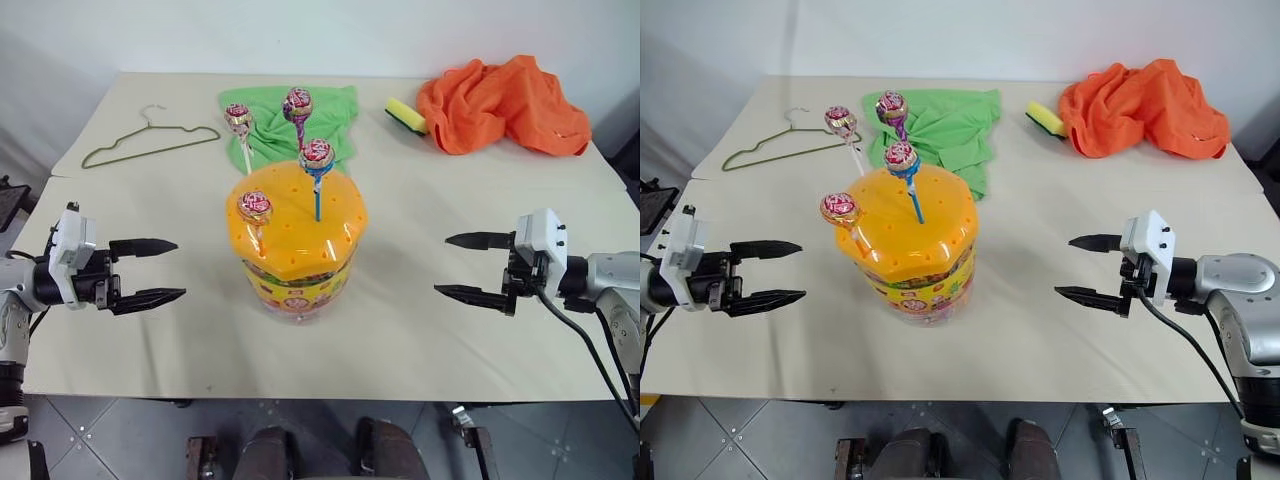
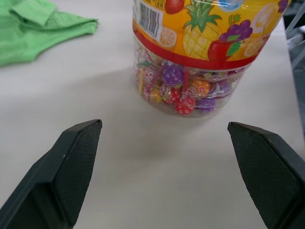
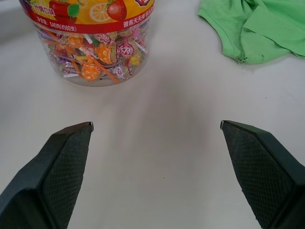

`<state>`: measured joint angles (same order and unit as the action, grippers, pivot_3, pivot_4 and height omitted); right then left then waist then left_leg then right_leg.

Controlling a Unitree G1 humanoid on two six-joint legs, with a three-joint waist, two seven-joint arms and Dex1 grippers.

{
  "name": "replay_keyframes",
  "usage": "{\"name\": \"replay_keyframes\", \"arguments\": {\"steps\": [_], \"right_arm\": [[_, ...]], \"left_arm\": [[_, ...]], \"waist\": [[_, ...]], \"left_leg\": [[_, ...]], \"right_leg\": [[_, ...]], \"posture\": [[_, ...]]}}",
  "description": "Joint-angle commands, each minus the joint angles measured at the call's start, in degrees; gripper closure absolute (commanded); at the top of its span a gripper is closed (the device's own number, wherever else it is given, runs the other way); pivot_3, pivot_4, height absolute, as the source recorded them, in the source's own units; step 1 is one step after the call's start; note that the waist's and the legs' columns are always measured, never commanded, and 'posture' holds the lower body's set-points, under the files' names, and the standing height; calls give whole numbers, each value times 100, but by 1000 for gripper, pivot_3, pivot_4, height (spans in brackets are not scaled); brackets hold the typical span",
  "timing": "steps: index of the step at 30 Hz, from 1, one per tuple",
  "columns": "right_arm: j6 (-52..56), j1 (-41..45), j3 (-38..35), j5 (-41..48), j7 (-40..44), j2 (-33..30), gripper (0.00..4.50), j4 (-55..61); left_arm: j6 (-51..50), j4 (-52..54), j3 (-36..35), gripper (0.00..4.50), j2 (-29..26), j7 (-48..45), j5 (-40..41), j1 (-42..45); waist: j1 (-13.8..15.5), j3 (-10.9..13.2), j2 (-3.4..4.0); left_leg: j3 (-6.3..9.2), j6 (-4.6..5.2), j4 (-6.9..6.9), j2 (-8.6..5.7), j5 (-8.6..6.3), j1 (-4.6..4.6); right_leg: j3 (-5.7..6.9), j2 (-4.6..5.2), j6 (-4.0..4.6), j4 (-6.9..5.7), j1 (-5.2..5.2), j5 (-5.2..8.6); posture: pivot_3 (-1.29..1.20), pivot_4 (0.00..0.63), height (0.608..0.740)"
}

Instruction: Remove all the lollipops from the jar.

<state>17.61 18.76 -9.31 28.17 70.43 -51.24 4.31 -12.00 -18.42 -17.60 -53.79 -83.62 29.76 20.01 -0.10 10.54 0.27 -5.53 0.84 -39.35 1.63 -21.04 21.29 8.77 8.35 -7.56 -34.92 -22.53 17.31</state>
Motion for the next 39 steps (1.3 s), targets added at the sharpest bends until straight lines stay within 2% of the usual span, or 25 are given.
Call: {"name": "replay_keyframes", "arguments": {"steps": [1, 4, 7, 10, 14, 21, 25, 29, 34, 39], "right_arm": [[-62, 119, -244, 84, 42, -124, 20, 5], [-13, 181, -259, 114, -28, -85, 20, 10], [-7, 279, -236, 132, -10, -67, 20, -92], [-48, 393, -174, 123, 66, -56, 20, -209], [35, 602, -184, 251, 247, -96, 20, -286], [629, 654, -572, 1051, 660, -428, 20, 206], [1048, 1156, -701, 1535, 419, -375, 20, 458], [1287, 1263, -716, 1813, 306, -347, 20, 800], [1847, 1280, -910, 2528, -125, -292, 20, 1381], [2280, 1116, -1299, 3404, -908, -131, 20, 2044]], "left_arm": [[-136, 49, -134, 0, -152, -52, 136, 91], [185, -6, -231, 0, -117, 505, -204, 71], [-520, 158, -323, 0, -160, 570, 168, 63], [-510, 355, -471, 0, -122, 647, 231, -17], [-973, 830, -711, 0, -282, 633, 505, -136], [-1227, 1560, -1159, 0, -509, 501, 1083, 93], [-1445, 1769, -985, 0, -413, 685, 1544, 1056], [-1494, 1660, -567, 0, -215, 755, 1498, 1670], [-1172, 1111, -47, 0, 258, 437, 1323, 2417], [-847, 293, 476, 0, 659, 90, 973, 3125]], "waist": [[1, 0, 0], [6, 0, 0], [2, 0, 0], [4, 0, 0], [-2, 0, 0], [19, 3, -2], [21, 10, -13], [19, 10, -13], [45, 12, -18], [85, 13, -19]], "left_leg": [[0, 0, 0, 0, 0, 0], [0, 0, -4, 0, 0, 0], [2, 0, -8, 1, 0, 0], [1, 0, -9, 1, 0, 0], [2, 0, -15, 2, 0, 2], [7, 2, -27, 3, -1, 8], [11, 2, -46, 4, -1, 13], [13, 3, -58, 2, -3, 11], [12, 4, -68, -1, -3, 15], [12, 5, -70, -4, -4, 17]], "right_leg": [[0, 0, 0, -1, 0, 0], [0, 0, 0, -4, 0, 0], [-1, 0, 0, -6, 0, 0], [0, 0, 0, -8, 0, 0], [-1, 1, 0, -9, 0, 0], [0, 4, 1, -16, 0, 0], [1, 3, 1, -26, 1, 0], [-2, 6, 1, -46, 1, 0], [0, 6, 1, -51, -1, 0], [1, 6, 1, -52, -2, 0]], "posture": [[0, 150, 740], [0, 150, 740], [0, 150, 740], [0, 150, 740], [0, 150, 740], [0, 150, 740], [0, 150, 740], [0, 150, 740], [0, 150, 740], [0, 150, 740]]}}
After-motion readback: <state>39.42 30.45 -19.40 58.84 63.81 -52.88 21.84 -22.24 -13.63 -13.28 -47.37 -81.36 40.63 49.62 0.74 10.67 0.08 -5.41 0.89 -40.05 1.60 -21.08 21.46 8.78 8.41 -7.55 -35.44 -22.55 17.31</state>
